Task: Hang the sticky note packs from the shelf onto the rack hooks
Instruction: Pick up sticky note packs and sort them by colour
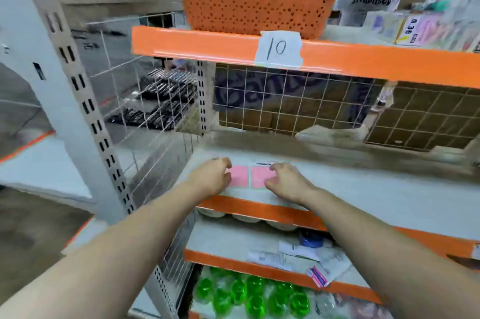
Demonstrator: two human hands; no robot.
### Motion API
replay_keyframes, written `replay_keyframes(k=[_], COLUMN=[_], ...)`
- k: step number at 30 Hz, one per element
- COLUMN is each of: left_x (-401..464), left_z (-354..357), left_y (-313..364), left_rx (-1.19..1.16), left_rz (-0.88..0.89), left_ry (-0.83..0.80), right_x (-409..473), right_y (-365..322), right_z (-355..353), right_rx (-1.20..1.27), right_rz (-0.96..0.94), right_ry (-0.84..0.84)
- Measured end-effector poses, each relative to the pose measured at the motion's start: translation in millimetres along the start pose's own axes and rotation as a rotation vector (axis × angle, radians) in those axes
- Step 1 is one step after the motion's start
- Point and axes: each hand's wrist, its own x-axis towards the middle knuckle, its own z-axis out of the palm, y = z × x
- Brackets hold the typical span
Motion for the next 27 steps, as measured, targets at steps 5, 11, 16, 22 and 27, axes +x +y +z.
replay_keyframes(k=[5, 11, 16, 22, 27], left_x=[41.4, 70.2, 80.7, 91.3, 93.6], left_z=[41.5, 77.6, 86.8, 88.3, 91.4], left_y=[1.4, 11.8, 13.4, 19.1, 25.0], left_rx=[0.025, 0.099, 0.111, 0.092, -0.025], left_rz=[-0.170, -0.227, -0.200, -0.231, -0.270], left_ry=[0.012, 0.005, 0.022, -0.020, 0.035], right_x=[38.3, 58.3, 70.9, 71.9, 63.0], right_y=[-0.5, -9.3, -14.2, -8.3, 0.4], right_z=[31.7, 59.0, 58.7, 57.0, 60.7], right_rx=[0.051, -0.057, 0.014, 0.052, 0.079], right_rz=[0.155, 0.291, 0.394, 0.422, 0.407], right_ry=[-0.001, 0.085, 0.099, 0.070, 0.140])
